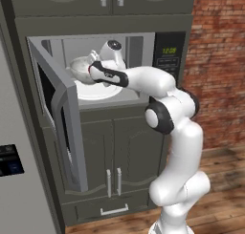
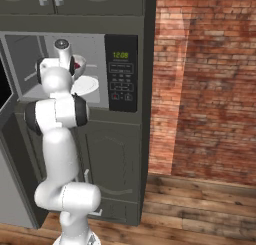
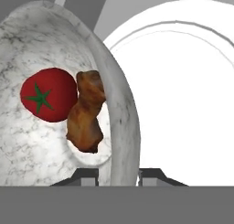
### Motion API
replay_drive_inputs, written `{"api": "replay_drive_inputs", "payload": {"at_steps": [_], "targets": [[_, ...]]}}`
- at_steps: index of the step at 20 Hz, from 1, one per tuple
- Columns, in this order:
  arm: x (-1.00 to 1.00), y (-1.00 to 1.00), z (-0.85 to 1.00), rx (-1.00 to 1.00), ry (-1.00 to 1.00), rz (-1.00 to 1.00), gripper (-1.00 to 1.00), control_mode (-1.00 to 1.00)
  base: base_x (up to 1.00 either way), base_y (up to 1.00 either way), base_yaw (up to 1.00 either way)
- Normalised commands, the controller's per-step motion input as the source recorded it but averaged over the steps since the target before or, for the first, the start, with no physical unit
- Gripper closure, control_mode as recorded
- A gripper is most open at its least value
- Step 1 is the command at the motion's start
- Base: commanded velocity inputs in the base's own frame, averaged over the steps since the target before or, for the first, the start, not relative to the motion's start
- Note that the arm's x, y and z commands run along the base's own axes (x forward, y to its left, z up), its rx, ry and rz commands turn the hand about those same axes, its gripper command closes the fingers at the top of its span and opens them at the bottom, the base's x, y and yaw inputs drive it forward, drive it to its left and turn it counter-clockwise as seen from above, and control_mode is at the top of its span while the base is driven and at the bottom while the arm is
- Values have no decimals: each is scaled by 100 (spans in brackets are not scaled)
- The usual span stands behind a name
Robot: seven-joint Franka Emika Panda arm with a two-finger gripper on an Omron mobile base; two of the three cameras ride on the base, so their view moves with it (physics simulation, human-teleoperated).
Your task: The microwave is finished heating the chicken drumstick and tomato. Take the bowl containing the food and place it on the dining counter.
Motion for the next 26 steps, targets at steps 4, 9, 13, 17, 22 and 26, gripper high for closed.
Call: {"api": "replay_drive_inputs", "payload": {"at_steps": [4,9,13,17,22,26], "targets": [[-74,-5,0,0,0,0,100,-100,0,0,0],[-100,-13,3,0,-4,0,100,-100,0,0,0],[-100,-27,39,4,0,-4,100,-100,0,0,0],[-100,-70,54,6,0,-5,100,-100,0,0,0],[-100,-84,34,2,6,-2,100,-100,0,0,0],[-100,-53,2,0,18,0,100,-100,0,0,0]]}}
